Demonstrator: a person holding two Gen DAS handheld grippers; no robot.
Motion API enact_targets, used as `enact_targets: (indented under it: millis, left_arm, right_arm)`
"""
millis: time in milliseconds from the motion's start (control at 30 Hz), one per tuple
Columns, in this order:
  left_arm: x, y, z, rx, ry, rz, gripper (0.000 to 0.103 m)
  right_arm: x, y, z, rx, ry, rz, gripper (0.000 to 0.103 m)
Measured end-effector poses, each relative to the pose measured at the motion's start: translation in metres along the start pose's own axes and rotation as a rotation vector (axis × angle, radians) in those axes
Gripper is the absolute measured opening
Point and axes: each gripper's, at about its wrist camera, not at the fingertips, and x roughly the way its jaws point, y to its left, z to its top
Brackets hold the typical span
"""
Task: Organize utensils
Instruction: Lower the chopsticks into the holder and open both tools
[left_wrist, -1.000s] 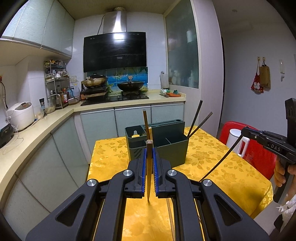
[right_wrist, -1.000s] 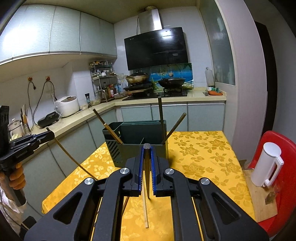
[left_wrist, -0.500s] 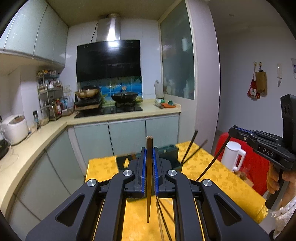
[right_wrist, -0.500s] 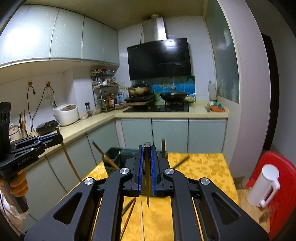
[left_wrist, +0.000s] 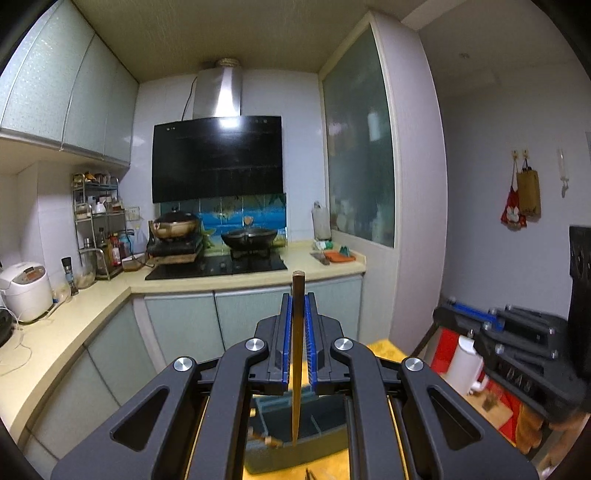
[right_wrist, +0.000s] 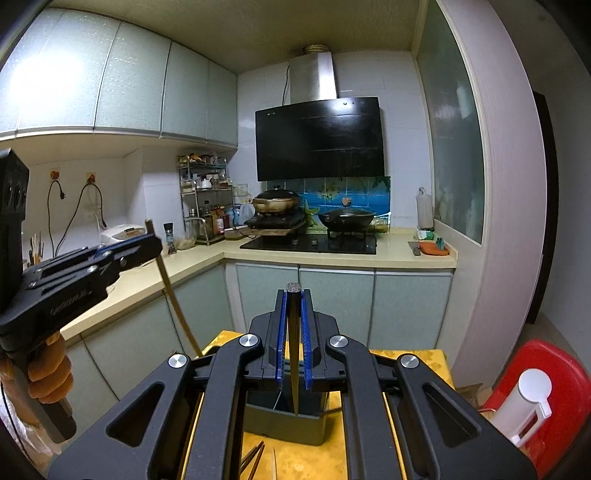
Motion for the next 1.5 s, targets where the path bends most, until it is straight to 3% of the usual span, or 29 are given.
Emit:
enact_targets:
  millis: [200,500,1000,1033,1067,1133,1367,1500]
  left_arm:
    - [0.035,-0.004,0.007,-0.011,0.007,0.019,0.006]
    - [0.084,0.013,-0.033,-0.046,0.132,0.024,0.006]
    - [0.095,0.028,-0.060,-0.052,0.210,0.045,0.008]
    - [0.094,0.028,-0.059,-0.050,0.211,0.047,0.014]
    - [0.094,0.029,-0.058,-0.050,0.211,0.047,0.027]
    - [0.089,0.032,-0.057,-0.058,0.208,0.049,0.050]
    - [0.070,0.038,-0.055,-0.055,0.159,0.089,0.070]
    - [0.059,0.042,-0.055,-0.067,0.151,0.088,0.074]
  right_arm:
    - [0.023,-0.005,0.008,0.002,0.018,-0.008,0.008]
    - [0.060,-0.008,-0.007,-0.005,0.118,-0.022,0.008]
    - [0.081,-0.009,-0.025,0.009,0.183,-0.041,0.010]
    - [0.082,-0.010,-0.024,0.010,0.183,-0.043,0.010]
    - [0.082,-0.010,-0.024,0.011,0.183,-0.041,0.013]
    - [0.081,-0.010,-0.024,0.012,0.180,-0.046,0.025]
    - [0.069,-0.009,-0.020,0.028,0.134,-0.054,0.050]
    - [0.060,-0.008,-0.018,0.021,0.115,-0.058,0.051]
